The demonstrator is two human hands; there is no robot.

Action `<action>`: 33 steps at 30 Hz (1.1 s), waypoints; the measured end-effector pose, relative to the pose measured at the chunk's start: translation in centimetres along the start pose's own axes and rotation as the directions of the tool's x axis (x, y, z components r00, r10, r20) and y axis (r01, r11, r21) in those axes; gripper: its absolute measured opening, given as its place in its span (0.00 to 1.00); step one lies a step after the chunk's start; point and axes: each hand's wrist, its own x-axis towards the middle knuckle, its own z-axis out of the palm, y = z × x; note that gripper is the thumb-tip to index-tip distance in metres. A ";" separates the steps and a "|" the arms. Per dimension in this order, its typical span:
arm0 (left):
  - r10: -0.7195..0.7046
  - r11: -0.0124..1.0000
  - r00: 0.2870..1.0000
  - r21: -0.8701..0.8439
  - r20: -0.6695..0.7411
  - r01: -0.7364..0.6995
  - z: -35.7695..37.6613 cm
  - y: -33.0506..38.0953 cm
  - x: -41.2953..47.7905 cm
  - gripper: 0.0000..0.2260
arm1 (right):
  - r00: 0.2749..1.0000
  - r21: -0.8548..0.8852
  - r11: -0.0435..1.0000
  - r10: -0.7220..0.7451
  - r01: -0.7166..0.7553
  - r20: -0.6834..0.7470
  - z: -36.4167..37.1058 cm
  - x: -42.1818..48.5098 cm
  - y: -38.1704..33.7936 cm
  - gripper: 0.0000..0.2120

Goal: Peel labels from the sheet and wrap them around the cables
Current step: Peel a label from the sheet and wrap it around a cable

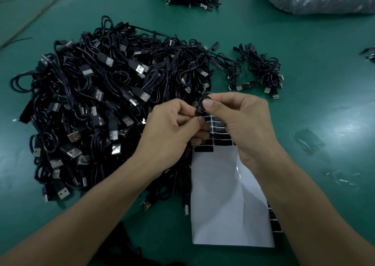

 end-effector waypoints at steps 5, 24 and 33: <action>0.011 1.000 1.000 -0.002 0.005 -0.011 -0.1 -0.2 0.1 0.02 | 1.000 -0.002 1.000 -0.024 0.024 -0.015 0.1 -0.1 0.0 0.07; -0.005 0.999 1.000 -0.041 0.003 0.005 -0.1 -0.2 0.1 0.02 | 0.989 -0.092 0.985 -0.146 0.143 -0.025 0.1 -0.2 0.4 0.08; -0.032 0.999 0.998 -0.043 -0.050 0.029 0.0 0.1 0.0 0.01 | 0.976 -0.075 0.973 -0.214 0.217 0.047 0.3 -0.4 0.1 0.06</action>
